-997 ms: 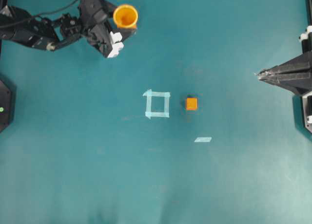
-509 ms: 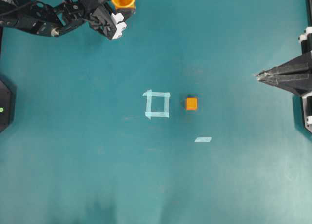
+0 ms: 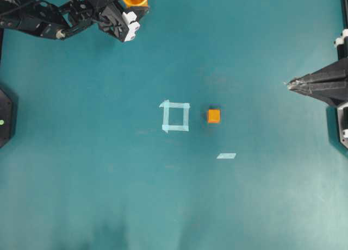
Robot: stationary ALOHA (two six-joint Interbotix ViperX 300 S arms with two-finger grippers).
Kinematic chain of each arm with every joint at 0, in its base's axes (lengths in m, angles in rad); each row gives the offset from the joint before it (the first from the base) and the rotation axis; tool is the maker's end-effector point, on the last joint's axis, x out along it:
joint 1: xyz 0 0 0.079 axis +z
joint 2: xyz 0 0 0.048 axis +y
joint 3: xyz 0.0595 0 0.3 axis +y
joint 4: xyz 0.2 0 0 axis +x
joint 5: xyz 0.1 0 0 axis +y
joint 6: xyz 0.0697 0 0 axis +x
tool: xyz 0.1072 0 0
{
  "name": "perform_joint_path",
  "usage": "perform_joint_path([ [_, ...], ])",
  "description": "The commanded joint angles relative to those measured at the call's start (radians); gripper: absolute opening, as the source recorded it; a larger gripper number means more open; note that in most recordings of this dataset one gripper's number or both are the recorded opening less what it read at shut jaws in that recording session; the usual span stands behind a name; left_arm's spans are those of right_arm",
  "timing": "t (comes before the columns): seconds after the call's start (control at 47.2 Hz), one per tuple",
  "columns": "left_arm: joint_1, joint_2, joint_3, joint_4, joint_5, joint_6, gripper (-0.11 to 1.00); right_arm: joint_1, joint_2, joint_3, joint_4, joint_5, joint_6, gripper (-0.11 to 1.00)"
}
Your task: Move the cup backward with left arm.
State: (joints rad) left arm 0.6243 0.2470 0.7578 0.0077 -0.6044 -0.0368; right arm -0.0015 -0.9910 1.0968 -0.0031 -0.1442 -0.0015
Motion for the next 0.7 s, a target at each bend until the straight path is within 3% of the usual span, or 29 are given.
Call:
perform_joint_path([
  [0.0,0.017,-0.012,-0.026,-0.002,0.000,-0.020,0.62,0.002,0.002,-0.034,0.000,-0.005,0.000,0.00],
  [0.148,0.035,-0.006,-0.038,-0.002,0.005,-0.061,0.62,0.002,0.002,-0.034,0.000,-0.005,0.000,0.00],
  [0.679,0.041,0.029,-0.057,-0.002,0.034,-0.072,0.62,0.002,0.003,-0.034,0.002,-0.003,-0.002,0.00],
])
